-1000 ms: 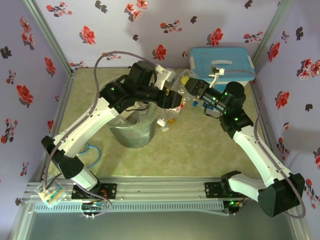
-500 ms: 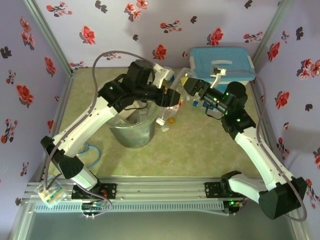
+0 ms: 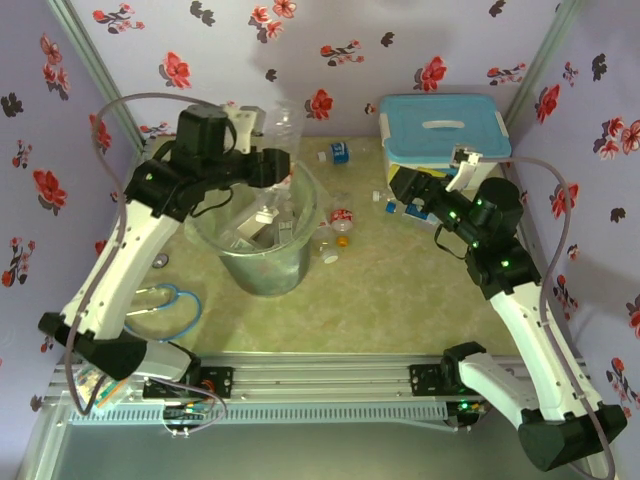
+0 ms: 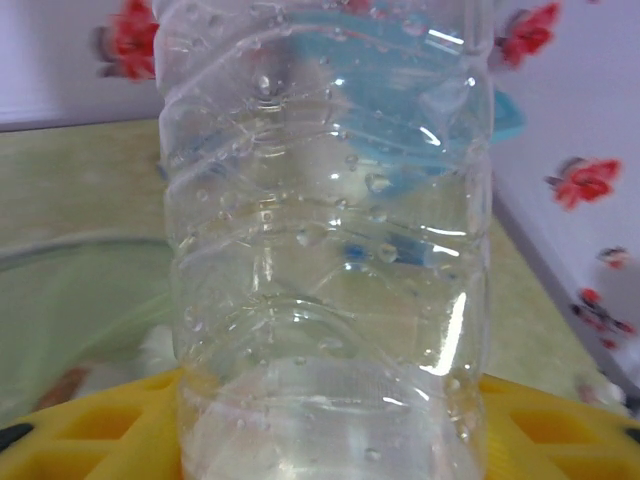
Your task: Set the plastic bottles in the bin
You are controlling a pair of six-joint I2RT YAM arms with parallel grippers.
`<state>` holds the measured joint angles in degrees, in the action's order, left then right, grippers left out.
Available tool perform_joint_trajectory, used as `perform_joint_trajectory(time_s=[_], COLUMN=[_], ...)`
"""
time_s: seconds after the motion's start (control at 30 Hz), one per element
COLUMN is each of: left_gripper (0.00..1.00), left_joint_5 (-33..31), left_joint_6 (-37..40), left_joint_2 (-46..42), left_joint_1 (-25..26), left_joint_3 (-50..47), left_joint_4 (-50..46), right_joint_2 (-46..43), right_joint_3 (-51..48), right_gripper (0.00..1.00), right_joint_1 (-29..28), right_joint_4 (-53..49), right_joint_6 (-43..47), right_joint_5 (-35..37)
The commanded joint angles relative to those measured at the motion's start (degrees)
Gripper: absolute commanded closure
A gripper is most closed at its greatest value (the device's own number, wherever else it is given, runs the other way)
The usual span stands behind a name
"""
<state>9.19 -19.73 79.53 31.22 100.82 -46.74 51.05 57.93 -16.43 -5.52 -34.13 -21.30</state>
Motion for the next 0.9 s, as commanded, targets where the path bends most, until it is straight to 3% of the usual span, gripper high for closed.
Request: perform_joint_trajectory(time_s=[0.0, 0.13, 0.27, 0.37, 0.47, 0.57, 0.7, 0.87], left_gripper=[0.4, 0.4, 0.39, 0.33, 0.21, 0.17, 0.19, 0.33], left_joint_5=[-10.85, -13.76, -11.23, -8.73, -10.17, -11.85, -12.91, -12.77], left_joint_6=[2.02, 1.47, -5.18, -8.74, -9.34, -9.19, -7.39, -5.22], left_joint_2=[-3.47, -4.72, -3.84, -3.75, -5.23, -7.19, -6.81, -2.95], left_joint_1=[-0.29, -0.89, -0.99, -0.99, -0.99, -0.99, -0.98, -0.57], left_joint_3=[-4.77, -9.06, -11.01, -12.13, -12.21, -11.84, -9.89, -8.95], left_joint_4=[-1.28, -0.73, -2.03, -2.73, -3.97, -3.45, -3.79, -3.93], right_joint_2=[0.18, 0.63, 0.46, 0.2, 0.13, 0.52, 1.13, 1.38], right_joint_3=[-0.69, -0.74, -1.32, -1.81, -1.73, -1.78, -2.19, -2.93], right_gripper=[0.08, 0.08, 0.08, 0.08, 0.08, 0.08, 0.08, 0.08], right_joint_1=[0.36, 0.49, 0.6, 0.65, 0.77, 0.79, 0.85, 0.87], right_joint_4=[-1.05, -2.27, -3.09, -3.19, -3.54, -3.47, -2.55, -2.47], right_joint_6=[2.34, 3.42, 3.82, 3.97, 4.33, 4.34, 3.71, 3.28], right_joint_5=[0.85, 0.89, 1.69, 2.22, 2.23, 2.23, 1.78, 1.89])
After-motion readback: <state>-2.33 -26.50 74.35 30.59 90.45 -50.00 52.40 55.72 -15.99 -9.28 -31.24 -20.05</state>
